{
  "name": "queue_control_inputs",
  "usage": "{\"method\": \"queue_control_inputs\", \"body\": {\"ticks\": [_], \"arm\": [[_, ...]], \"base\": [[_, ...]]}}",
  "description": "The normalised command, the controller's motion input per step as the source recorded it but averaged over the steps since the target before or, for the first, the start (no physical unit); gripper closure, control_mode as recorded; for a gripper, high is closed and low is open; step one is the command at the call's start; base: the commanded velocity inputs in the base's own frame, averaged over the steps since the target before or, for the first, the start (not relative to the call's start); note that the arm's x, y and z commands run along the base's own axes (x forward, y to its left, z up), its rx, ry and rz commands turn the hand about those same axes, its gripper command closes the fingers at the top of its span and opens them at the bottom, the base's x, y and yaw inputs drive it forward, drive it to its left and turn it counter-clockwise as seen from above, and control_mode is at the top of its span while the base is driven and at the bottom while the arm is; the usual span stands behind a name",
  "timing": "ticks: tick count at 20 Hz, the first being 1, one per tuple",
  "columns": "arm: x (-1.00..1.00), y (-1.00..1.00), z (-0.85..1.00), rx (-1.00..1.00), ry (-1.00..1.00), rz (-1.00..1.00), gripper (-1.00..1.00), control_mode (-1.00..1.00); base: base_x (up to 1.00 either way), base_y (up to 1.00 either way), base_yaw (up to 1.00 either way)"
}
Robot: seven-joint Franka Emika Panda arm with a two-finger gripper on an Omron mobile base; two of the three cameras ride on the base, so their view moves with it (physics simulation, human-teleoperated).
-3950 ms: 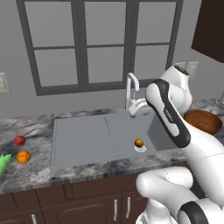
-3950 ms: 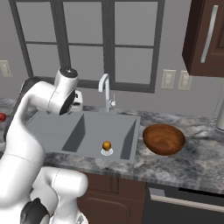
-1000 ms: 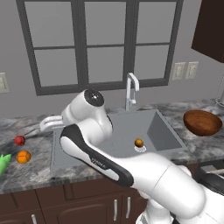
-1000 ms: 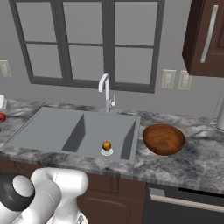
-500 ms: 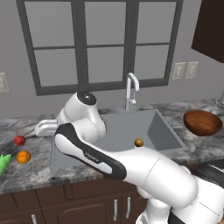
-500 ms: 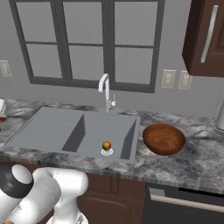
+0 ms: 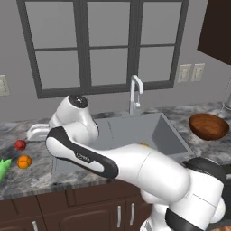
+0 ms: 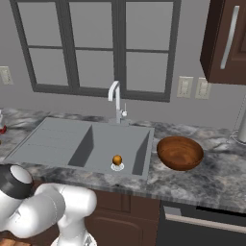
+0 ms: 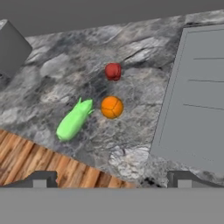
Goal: There is a mixed pile of frozen fruits and vegetables on the counter. Locate all the frozen vegetables and place the items in a bowl on the counter. Take all the frozen fruits and defrost them in a running sink.
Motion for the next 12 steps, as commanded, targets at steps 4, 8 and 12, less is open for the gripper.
{"method": "queue_control_inputs", "body": {"ticks": [4,8,12], "arm": [[0.18,0.28,-0.16,-0.03,0.00,0.00,-1.00,-1.00],[0.18,0.20,-0.20,-0.05,-0.04,0.00,-1.00,-1.00],[0.17,0.19,-0.21,-0.07,-0.07,0.00,-1.00,-1.00]], "base": [[0.00,0.00,0.00],[0.00,0.00,0.00],[0.00,0.00,0.00]]}}
